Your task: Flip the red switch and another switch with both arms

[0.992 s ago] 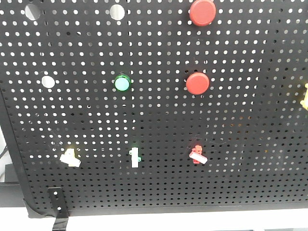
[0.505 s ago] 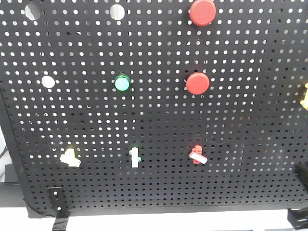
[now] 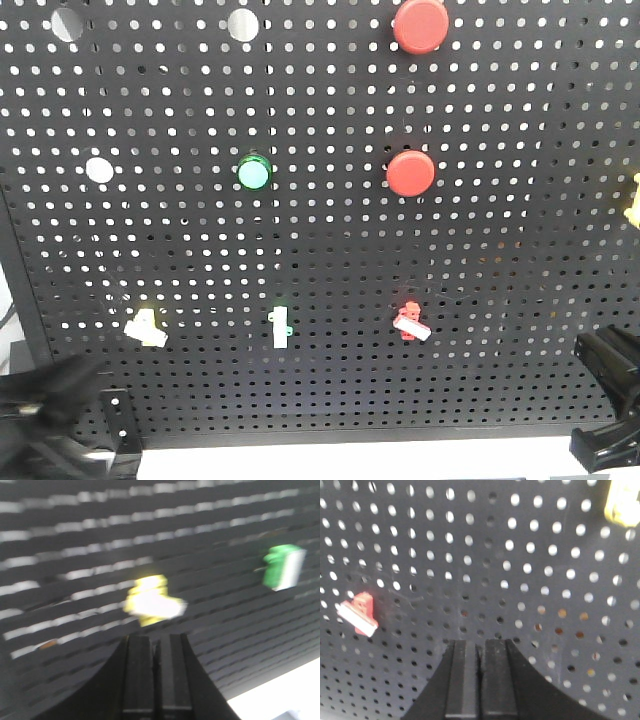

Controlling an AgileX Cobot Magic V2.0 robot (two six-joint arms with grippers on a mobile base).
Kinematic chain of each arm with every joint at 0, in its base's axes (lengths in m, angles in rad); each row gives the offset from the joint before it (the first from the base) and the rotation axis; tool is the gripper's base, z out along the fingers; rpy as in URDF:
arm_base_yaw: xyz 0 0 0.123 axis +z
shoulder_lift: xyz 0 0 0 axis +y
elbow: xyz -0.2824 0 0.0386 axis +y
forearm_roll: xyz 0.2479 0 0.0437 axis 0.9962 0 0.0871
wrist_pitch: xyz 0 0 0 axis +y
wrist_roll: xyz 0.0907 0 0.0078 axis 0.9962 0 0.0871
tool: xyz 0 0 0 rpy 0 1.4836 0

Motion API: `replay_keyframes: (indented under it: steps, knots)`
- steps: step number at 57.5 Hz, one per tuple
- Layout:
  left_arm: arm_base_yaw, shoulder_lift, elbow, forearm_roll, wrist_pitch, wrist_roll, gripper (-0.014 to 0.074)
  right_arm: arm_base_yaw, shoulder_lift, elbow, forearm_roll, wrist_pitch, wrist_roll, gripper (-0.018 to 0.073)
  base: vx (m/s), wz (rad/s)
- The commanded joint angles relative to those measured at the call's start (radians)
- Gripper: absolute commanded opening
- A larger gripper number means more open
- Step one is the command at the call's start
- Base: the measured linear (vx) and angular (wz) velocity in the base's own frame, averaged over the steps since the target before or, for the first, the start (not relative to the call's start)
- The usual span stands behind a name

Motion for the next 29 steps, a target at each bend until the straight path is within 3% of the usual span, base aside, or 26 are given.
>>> replay_keyframes:
  steps: [1, 18, 29]
  knots:
    - [-0.008, 0.006, -0.069, -0.013, -0.105, -0.013, 0.0003, -0.005, -0.01, -0.034, 0.012, -0.084, -0.001, -0.0006, 0.0, 0.0]
    - [-0.007, 0.082, -0.215, -0.012, 0.014, -0.011, 0.0003, -0.005, -0.01, -0.034, 0.012, -0.084, -0.001, -0.0006, 0.0, 0.0]
    - [-0.007, 0.123, -0.224, -0.012, -0.009, -0.01, 0.0003, -0.005, -0.01, -0.034, 0.012, -0.084, -0.001, -0.0006, 0.0, 0.0]
